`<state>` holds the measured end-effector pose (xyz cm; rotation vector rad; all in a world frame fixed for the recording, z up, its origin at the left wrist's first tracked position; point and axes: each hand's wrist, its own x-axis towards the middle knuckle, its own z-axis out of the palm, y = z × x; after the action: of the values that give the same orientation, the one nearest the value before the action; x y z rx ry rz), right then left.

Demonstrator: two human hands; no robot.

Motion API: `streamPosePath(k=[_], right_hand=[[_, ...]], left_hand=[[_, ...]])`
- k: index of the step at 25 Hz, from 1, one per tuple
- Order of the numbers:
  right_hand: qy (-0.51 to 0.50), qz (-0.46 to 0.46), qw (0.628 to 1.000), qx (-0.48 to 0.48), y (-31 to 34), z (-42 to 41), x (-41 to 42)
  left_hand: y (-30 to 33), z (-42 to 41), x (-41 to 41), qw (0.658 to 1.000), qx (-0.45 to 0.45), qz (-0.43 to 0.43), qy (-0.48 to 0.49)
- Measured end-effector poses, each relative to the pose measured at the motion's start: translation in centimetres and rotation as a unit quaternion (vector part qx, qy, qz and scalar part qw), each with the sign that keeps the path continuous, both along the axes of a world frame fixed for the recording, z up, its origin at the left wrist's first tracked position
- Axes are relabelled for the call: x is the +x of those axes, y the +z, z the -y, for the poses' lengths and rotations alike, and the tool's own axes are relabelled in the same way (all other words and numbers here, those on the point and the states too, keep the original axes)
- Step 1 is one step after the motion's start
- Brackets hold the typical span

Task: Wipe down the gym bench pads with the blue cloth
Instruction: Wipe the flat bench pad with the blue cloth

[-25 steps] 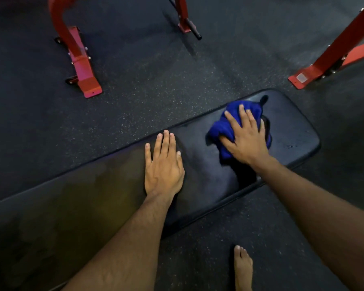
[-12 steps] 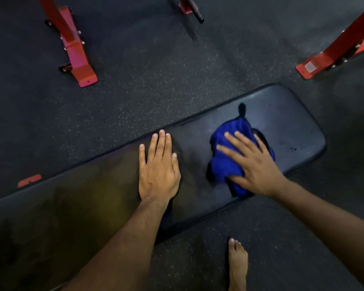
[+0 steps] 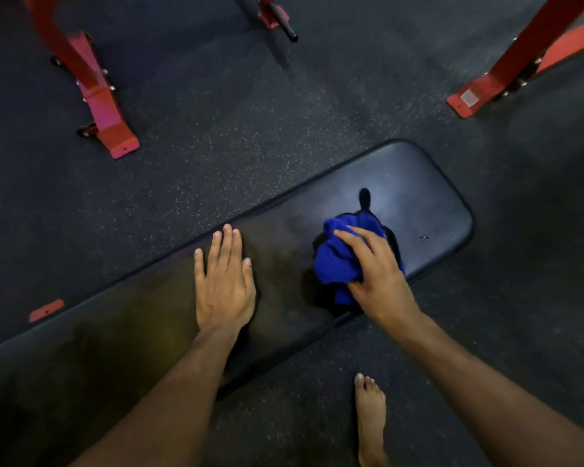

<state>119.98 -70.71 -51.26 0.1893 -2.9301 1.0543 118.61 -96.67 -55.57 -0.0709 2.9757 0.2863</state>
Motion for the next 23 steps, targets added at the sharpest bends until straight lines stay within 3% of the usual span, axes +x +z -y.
streamPosePath(k=[3, 6, 8, 12, 14, 19, 23], right_hand=[[-0.069, 0.006, 0.996, -0.051, 1.0, -5.5, 1.1], [-0.137, -0.007, 0.989, -0.057, 0.6, -9.5, 0.2], [-0.161, -0.005, 0.987, -0.009, -0.3, -11.4, -0.7], [-0.176, 0.086, 0.968, 0.156, -2.7, -13.5, -4.8], [-0.169, 0.096, 0.958, 0.21, -3.4, -13.9, -7.2], [-0.134, 0.097, 0.957, 0.237, -3.4, -11.2, -16.3], [0.048, 0.021, 0.958, 0.282, -3.6, -6.1, -13.5]], left_hand=[[1.4, -1.1, -0.2, 0.999, 0.012, -0.027, -0.022], [1.9, -6.5, -2.7, 0.983, 0.024, -0.092, -0.156], [1.6, -9.8, -5.6, 0.983, 0.018, -0.081, -0.163], [-1.1, -10.5, -8.3, 0.996, -0.015, -0.028, -0.082], [-1.7, -10.4, -8.3, 0.994, -0.018, -0.036, -0.097], [-1.6, -10.8, -8.5, 0.994, -0.024, -0.05, -0.095], [-1.5, -10.8, -8.4, 0.993, -0.022, -0.059, -0.1]])
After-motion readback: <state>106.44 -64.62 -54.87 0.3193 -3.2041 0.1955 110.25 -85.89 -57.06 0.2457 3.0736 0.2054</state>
